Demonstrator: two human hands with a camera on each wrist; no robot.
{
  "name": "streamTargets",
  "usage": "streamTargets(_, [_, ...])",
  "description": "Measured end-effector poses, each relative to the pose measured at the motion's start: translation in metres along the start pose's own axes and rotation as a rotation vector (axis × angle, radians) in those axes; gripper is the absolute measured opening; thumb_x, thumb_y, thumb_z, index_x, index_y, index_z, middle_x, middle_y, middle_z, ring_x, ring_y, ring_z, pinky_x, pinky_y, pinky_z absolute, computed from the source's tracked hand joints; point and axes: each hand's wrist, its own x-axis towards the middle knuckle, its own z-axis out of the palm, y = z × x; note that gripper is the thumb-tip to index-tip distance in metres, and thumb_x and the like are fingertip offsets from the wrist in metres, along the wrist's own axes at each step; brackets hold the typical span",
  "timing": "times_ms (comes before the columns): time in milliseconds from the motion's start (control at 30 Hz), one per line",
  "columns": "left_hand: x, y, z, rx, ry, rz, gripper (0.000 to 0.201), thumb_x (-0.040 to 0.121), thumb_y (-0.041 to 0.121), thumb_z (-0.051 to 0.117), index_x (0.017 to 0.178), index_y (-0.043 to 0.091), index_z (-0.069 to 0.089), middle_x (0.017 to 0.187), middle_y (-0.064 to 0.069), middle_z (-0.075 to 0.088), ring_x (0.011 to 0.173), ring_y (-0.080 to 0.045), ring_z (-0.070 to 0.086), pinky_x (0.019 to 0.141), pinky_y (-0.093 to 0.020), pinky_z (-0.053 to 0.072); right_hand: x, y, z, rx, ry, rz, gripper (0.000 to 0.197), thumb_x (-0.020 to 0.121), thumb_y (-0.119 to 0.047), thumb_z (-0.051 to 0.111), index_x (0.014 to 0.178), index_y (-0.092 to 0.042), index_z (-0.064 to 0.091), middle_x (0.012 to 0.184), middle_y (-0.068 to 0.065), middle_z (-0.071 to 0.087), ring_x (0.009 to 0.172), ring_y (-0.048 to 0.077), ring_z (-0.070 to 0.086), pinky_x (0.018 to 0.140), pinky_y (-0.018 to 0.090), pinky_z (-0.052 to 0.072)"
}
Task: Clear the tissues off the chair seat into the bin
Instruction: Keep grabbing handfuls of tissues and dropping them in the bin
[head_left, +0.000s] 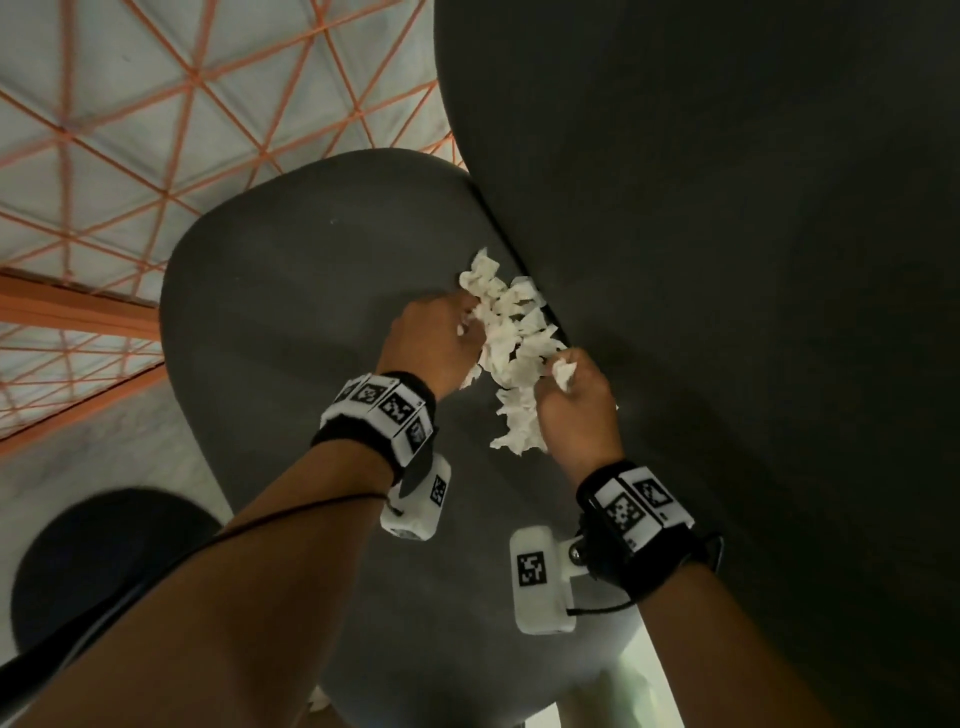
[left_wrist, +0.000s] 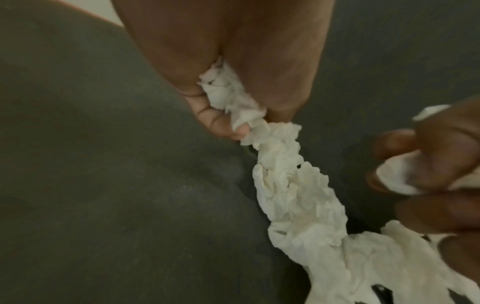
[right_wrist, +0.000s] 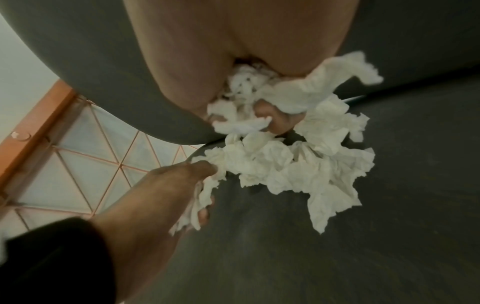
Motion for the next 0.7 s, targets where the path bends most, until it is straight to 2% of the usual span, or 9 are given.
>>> streamTargets(100, [-0.016,-0.005,0.000,-0.093,0.125,-0.034,0.015,0.088,0.031,0.049,0.075,0.025,0.051,0.081,-0.002,0.059,0.074,-0.023,0.057,0.069,-0.031,0.046,0.007,-0.007,-0.002,-0.065,-0.015,-0.002,0.013,0.086,-0.016,0.058,0.095,-0.024,0.057,0.090,-0.013,0.060,0.084,0.008,0.057,0.069,0.021,0.043])
streamTargets(200, [-0.036,-0.011,-0.002,-0.161,0.279,-0.058,0.023,0.087,0.029,0.057,0.068,0.019,0.049,0.078,-0.003,0.055,0.069,-0.022,0.054,0.066,-0.032,0.045,0.016,-0.009,0.003,-0.218,-0.073,-0.027,0.029,0.084,-0.026,0.063,0.112,-0.030,0.056,0.104,-0.008,0.064,0.090,0.011,0.060,0.078,0.026,0.047])
streamTargets(300, [-0.055,-0.018,-0.005,-0.185,0.333,-0.146,0.017,0.082,0.020,0.064,0.072,0.008,0.058,0.082,-0.004,0.058,0.070,-0.021,0.058,0.068,-0.036,0.050,0.025,-0.014,0.015,-0.492,-0.125,-0.098,0.047,0.085,-0.037,0.064,0.129,-0.036,0.049,0.122,-0.001,0.062,0.107,0.021,0.059,0.087,0.031,0.047])
streamTargets(367, [-0.068,-0.022,-0.005,-0.197,0.302,-0.222,0.010,0.084,0.019,0.063,0.082,0.009,0.062,0.085,-0.003,0.063,0.074,-0.021,0.062,0.071,-0.036,0.052,0.031,-0.017,0.021,-0.646,-0.115,-0.129,0.053,0.087,-0.041,0.061,0.136,-0.036,0.042,0.127,0.004,0.060,0.116,0.030,0.057,0.092,0.039,0.048])
streamTargets(433, [-0.081,-0.027,-0.003,-0.223,0.275,-0.298,0.008,0.088,0.021,0.059,0.090,0.013,0.061,0.085,-0.001,0.066,0.076,-0.021,0.065,0.071,-0.033,0.053,0.036,-0.020,0.026,-0.723,-0.082,-0.144,0.056,0.089,-0.041,0.058,0.140,-0.036,0.037,0.127,0.008,0.060,0.115,0.034,0.057,0.090,0.042,0.047])
streamTargets(500, [-0.095,-0.028,-0.002,-0.306,0.265,-0.325,0.003,0.089,0.018,0.058,0.091,0.019,0.056,0.079,0.001,0.066,0.069,-0.021,0.065,0.064,-0.035,0.055,0.038,-0.021,0.028,-0.761,-0.054,-0.158,0.055,0.090,-0.039,0.056,0.140,-0.037,0.034,0.124,0.010,0.061,0.111,0.037,0.058,0.085,0.042,0.046])
streamTargets(600, [-0.106,-0.027,0.002,-0.391,0.205,-0.358,0.024,0.090,0.005,0.052,0.101,0.026,0.055,0.078,0.000,0.066,0.054,-0.007,0.062,0.043,-0.025,0.051,0.041,-0.020,0.028,-0.801,-0.059,-0.168,0.049,0.092,-0.038,0.052,0.139,-0.036,0.035,0.120,0.012,0.062,0.107,0.038,0.059,0.078,0.039,0.041])
streamTargets(667, [-0.105,-0.027,0.005,-0.346,0.173,-0.352,0.027,0.090,0.007,0.051,0.108,0.027,0.055,0.079,0.001,0.066,0.057,-0.002,0.063,0.046,-0.020,0.051,0.041,-0.020,0.027,-0.817,-0.052,-0.167,0.042,0.093,-0.038,0.051,0.134,-0.035,0.043,0.121,0.012,0.062,0.109,0.037,0.059,0.080,0.039,0.044])
streamTargets(700, [-0.102,-0.028,0.006,-0.305,0.165,-0.339,0.026,0.090,0.012,0.052,0.110,0.028,0.055,0.077,0.002,0.065,0.060,-0.005,0.063,0.053,-0.024,0.054,0.042,-0.021,0.026,-0.820,-0.051,-0.161,0.037,0.094,-0.037,0.051,0.131,-0.033,0.048,0.122,0.012,0.062,0.110,0.037,0.059,0.083,0.040,0.045])
